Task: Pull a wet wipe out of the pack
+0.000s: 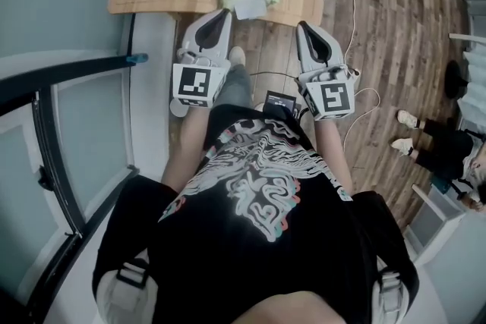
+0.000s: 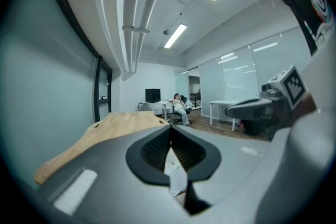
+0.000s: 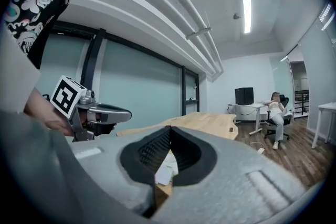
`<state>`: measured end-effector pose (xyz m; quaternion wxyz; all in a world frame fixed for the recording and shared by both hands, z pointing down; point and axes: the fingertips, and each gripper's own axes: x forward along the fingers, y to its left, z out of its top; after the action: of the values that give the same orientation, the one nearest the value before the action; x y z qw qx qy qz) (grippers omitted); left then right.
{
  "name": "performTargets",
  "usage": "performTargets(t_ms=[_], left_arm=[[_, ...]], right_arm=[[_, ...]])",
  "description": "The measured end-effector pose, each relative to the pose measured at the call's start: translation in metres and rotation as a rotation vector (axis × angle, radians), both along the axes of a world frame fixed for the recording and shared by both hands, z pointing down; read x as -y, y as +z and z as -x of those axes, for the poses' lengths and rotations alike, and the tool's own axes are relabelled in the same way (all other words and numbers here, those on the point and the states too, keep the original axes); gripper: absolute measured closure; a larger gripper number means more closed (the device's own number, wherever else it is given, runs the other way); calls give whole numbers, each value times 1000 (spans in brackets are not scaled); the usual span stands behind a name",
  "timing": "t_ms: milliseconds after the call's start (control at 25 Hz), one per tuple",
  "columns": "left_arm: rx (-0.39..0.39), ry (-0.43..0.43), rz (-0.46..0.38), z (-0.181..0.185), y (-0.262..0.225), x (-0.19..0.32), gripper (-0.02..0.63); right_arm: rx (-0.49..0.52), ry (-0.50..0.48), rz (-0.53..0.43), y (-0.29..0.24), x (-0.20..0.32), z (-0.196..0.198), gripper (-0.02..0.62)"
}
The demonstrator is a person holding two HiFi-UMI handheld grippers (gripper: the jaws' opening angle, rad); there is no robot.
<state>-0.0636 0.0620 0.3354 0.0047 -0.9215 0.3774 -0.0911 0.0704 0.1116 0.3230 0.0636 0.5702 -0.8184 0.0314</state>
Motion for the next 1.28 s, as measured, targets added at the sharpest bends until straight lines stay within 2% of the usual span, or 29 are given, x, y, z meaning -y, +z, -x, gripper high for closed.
performTargets(t_ms=[280,680,1000,1280], left_arm=[[10,22,20,4,4,66,614],[44,73,43,5,22,133,614],[60,117,81,2,43,162,614],[73,136,112,2,61,165,614]], right_arm=[[-12,31,60,9,64,6,595],[-35,24,68,19,131,18,595],[-37,49,69,29,164,24,595],[-82,14,104,42,157,40,595]])
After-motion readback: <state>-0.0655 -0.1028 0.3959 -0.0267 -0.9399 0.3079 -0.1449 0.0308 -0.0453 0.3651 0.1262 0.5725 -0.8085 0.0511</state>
